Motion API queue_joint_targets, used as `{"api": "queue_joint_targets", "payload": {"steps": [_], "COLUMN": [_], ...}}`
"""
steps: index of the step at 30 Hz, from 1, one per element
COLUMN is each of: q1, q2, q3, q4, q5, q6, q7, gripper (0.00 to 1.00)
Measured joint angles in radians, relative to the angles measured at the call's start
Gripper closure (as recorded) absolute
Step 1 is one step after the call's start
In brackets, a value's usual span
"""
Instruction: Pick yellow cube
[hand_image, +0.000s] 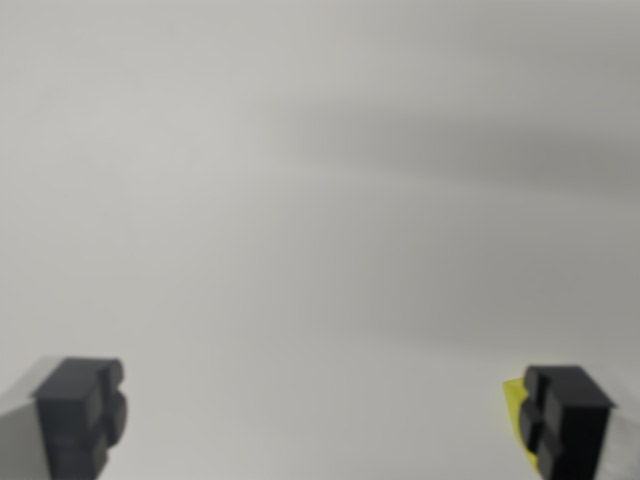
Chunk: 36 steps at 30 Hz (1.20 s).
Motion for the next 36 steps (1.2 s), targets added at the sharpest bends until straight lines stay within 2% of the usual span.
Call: {"api": "queue_joint_targets", "payload": {"steps": [19, 36], "q1": [-0.075, -0.148], "q2": [-0.028, -0.027], "q3": [0.0, 0.0], "q4": [-0.166, -0.287], "q5": [0.005, 0.007], "q6": [0.129, 0.246], "q7": [-0.141, -0.275], "gripper": [0.0, 0.0]}}
